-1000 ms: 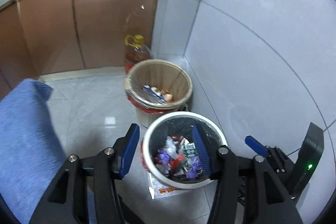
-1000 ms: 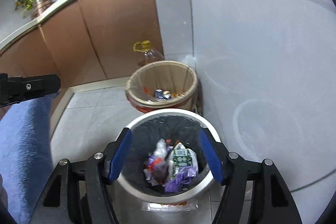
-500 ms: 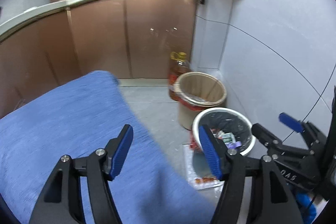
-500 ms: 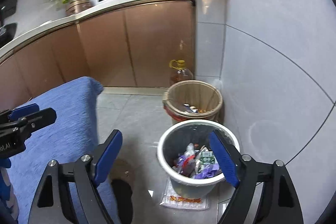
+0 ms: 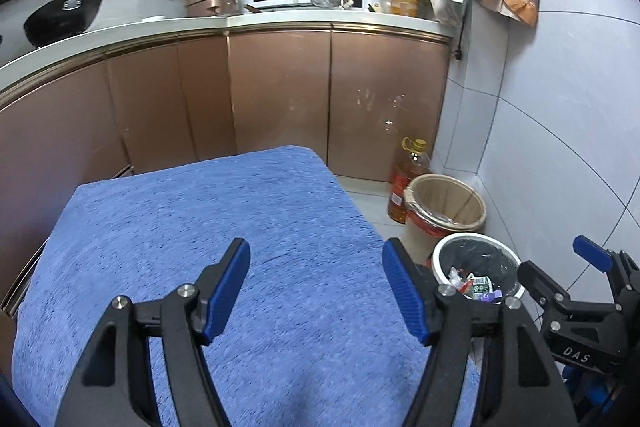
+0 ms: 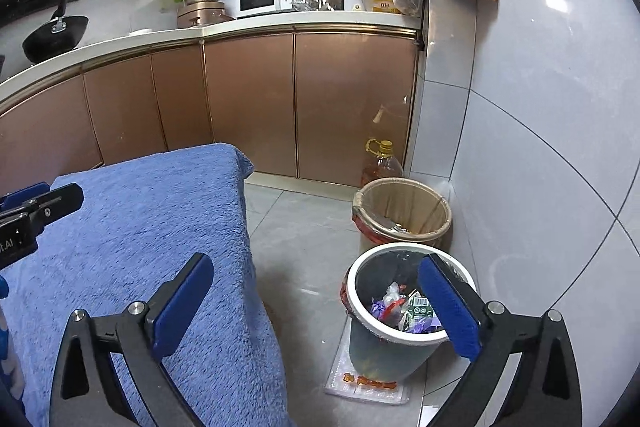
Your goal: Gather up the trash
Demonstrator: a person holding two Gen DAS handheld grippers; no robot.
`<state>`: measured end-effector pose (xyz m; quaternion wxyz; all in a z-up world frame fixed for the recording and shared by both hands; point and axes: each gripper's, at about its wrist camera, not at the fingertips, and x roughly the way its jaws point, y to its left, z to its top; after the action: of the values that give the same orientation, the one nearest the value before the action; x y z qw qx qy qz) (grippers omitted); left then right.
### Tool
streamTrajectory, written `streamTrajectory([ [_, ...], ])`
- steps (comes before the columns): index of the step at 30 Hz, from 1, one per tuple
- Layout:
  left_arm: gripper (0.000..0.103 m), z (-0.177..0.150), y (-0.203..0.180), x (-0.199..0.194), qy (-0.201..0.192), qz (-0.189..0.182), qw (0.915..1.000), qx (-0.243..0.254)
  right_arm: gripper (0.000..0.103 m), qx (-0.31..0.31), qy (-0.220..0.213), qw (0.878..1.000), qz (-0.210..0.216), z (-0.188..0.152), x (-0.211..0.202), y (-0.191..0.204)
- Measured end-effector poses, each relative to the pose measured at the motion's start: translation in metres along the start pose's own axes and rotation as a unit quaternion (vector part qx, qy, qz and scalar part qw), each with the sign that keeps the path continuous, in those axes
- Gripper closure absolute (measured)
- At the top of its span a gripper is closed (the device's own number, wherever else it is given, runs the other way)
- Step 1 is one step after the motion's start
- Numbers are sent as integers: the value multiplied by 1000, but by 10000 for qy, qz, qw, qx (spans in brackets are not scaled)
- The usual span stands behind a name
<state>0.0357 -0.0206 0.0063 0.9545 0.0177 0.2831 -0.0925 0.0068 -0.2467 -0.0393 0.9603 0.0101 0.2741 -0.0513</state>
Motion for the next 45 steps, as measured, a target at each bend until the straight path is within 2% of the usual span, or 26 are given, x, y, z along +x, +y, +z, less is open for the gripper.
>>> streamTrajectory([
  [18,36,-10,6,-21,-358,552,9978,-49,0,-48,-156,9996,-214,-10,-20,13],
  [31,36,-10,7,-17,-297,755,9967,-3,0,-54,-83,9996,-257,-10,-15,12],
  [45,36,-9,3,-15,-316,812,9962,93,0,-19,-31,9997,-262,-10,-11,7],
])
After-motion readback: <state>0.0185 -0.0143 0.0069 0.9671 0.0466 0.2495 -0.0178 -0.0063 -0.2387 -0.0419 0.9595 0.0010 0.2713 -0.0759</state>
